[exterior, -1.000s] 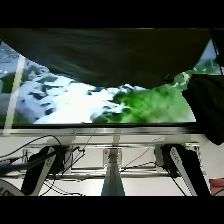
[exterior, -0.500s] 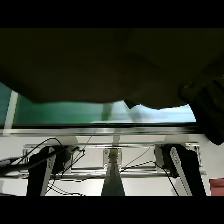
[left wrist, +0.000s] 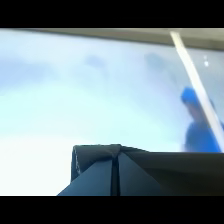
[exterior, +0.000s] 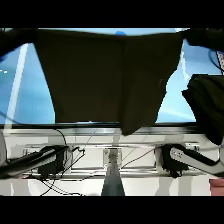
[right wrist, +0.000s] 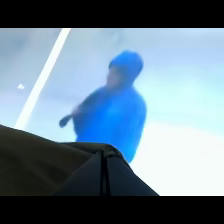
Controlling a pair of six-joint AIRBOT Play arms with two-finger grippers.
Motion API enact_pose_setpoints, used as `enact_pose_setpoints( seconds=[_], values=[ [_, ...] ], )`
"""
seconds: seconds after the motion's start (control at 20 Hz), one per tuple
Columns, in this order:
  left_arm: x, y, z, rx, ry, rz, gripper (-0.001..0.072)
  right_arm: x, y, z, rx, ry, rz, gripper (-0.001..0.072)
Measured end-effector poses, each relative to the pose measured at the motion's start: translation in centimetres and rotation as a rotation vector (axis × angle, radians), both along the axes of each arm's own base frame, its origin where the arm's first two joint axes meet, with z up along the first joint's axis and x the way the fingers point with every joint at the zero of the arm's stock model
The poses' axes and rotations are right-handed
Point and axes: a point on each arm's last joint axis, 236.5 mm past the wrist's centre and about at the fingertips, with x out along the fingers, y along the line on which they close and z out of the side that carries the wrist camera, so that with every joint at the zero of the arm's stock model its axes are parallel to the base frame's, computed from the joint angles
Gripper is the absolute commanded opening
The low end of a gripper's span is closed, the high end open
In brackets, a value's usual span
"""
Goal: Fold the clothes and pants, and hang the long-sleeved shirts on hangers.
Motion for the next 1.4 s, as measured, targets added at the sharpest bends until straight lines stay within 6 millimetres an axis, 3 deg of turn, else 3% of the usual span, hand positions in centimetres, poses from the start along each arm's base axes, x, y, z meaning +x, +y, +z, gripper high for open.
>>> enact_pose_setpoints(
  seconds=[0.1,0.25,0.4,0.55,0.6,0.65,0.7,0.75,0.85,1.05,1.15,1.3,1.4],
  values=[
    [2.4,-0.5,-3.4,0.008,0.017,0.024,0.0014,2.8,0.3,-4.0,0.016,0.048,-0.025,0.0011],
    [4.4,-0.2,-7.0,0.02,0.039,0.063,0.0015,5.6,0.1,-8.7,0.002,0.09,-0.075,0.0011],
    [4.8,0.5,-10.1,0.021,0.099,0.068,0.0015,6.1,-0.3,-12.8,-0.044,0.164,-0.086,0.0011],
    [3.9,0.6,-14.2,0.063,0.209,0.016,0.0016,4.7,-0.1,-16.9,-0.079,0.272,-0.052,0.0019],
    [3.4,0.5,-15.7,0.082,0.253,-0.007,0.007,4.0,0.1,-18.3,-0.084,0.31,-0.039,0.0156],
    [3.0,0.5,-17.0,0.096,0.292,-0.026,0.0434,3.4,0.2,-19.4,-0.086,0.342,-0.031,0.0476],
    [2.6,0.5,-18.0,0.105,0.321,-0.041,0.072,2.9,0.4,-20.2,-0.088,0.367,-0.023,0.0617],
    [2.2,0.4,-18.8,0.112,0.347,-0.055,0.0716,2.3,0.5,-20.9,-0.093,0.39,-0.011,0.0598],
    [1.6,0.3,-19.5,0.117,0.381,-0.075,0.0716,1.6,0.5,-21.5,-0.097,0.42,0.002,0.0446],
    [0.1,1.3,-18.5,0.111,0.416,-0.09,0.0708,-1.2,-1.8,-22.5,-0.153,0.52,0.025,0.0407],
    [-1.0,2.6,-17.6,0.095,0.437,-0.085,0.0619,-3.7,-3.4,-23.4,-0.159,0.619,0.04,0.0373],
    [-3.3,5.1,-16.9,0.058,0.495,-0.071,0.062,-9.1,-4.9,-25.6,-0.115,0.809,0.073,0.0384],
    [-5.3,7.0,-17.0,0.006,0.557,-0.044,0.062,-12.9,-4.5,-27.2,-0.052,0.933,0.104,0.0384]
  ],
)
